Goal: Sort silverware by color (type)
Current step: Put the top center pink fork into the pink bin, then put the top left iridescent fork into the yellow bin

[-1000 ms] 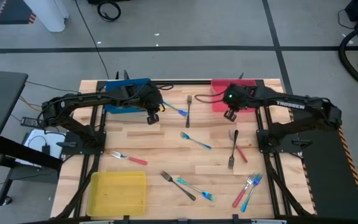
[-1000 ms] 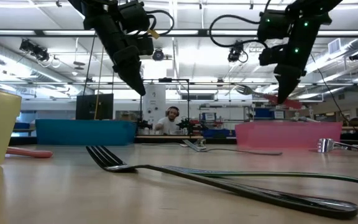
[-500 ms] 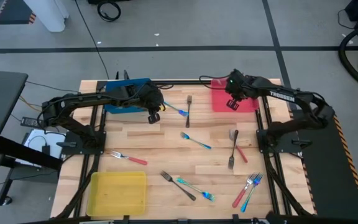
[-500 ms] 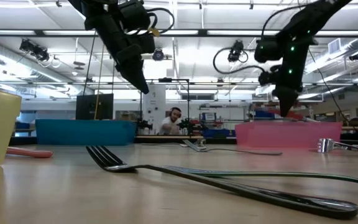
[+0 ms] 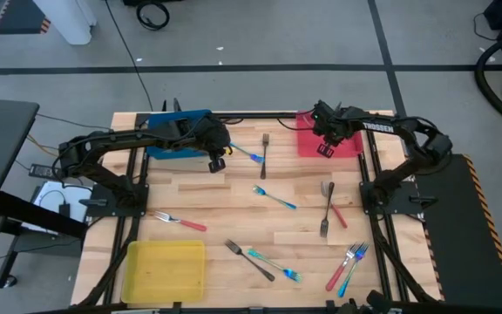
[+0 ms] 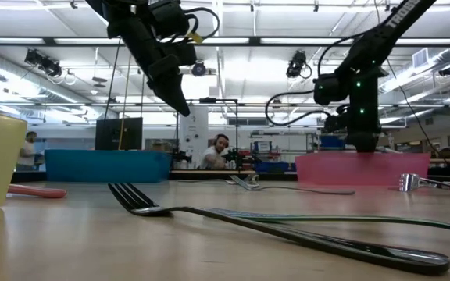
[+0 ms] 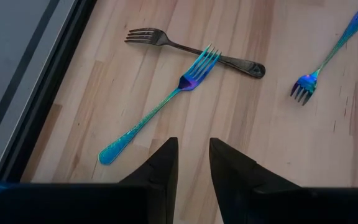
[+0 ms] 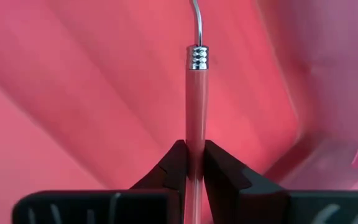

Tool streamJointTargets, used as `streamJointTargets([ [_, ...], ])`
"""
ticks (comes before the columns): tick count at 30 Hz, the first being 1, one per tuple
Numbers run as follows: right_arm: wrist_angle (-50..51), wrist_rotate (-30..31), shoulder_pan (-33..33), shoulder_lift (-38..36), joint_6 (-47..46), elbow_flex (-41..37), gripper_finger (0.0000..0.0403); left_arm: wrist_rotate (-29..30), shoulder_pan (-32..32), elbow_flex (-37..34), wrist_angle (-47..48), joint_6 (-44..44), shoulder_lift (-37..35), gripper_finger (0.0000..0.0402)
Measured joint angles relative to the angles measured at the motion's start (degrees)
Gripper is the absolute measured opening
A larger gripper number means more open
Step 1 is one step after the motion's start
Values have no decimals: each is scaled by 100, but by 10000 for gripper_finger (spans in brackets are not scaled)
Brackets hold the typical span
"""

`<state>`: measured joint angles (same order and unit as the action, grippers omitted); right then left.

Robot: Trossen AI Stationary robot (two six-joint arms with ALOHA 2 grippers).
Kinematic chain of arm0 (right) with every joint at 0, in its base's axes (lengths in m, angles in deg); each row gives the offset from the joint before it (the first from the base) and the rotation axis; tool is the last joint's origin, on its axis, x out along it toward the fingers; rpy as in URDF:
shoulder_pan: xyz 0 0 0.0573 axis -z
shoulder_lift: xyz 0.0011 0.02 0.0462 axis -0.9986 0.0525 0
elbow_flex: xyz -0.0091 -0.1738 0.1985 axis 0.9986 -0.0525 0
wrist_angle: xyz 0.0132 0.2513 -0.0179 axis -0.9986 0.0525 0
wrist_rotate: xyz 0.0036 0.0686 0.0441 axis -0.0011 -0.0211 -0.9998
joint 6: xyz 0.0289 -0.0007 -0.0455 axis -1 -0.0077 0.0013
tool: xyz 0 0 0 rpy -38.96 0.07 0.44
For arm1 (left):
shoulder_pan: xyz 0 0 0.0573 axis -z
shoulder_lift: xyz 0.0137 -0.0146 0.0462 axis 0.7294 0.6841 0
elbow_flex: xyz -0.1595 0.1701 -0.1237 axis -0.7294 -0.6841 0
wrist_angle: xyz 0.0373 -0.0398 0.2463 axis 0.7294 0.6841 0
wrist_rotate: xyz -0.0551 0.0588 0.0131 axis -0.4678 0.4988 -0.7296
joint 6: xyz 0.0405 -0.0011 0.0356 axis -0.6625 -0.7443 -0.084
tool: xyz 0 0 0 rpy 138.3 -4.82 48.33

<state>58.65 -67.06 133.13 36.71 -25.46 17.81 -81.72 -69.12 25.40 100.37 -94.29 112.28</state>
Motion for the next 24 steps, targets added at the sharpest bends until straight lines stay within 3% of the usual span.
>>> streamJointTargets([
  [13, -223, 458, -310, 284, -313, 2, 101, 1, 0, 0, -1, -6, 0, 91],
  [24, 33, 751, -872, -745, -392, 2, 103, 1, 1, 0, -411, -353, 3, 93],
])
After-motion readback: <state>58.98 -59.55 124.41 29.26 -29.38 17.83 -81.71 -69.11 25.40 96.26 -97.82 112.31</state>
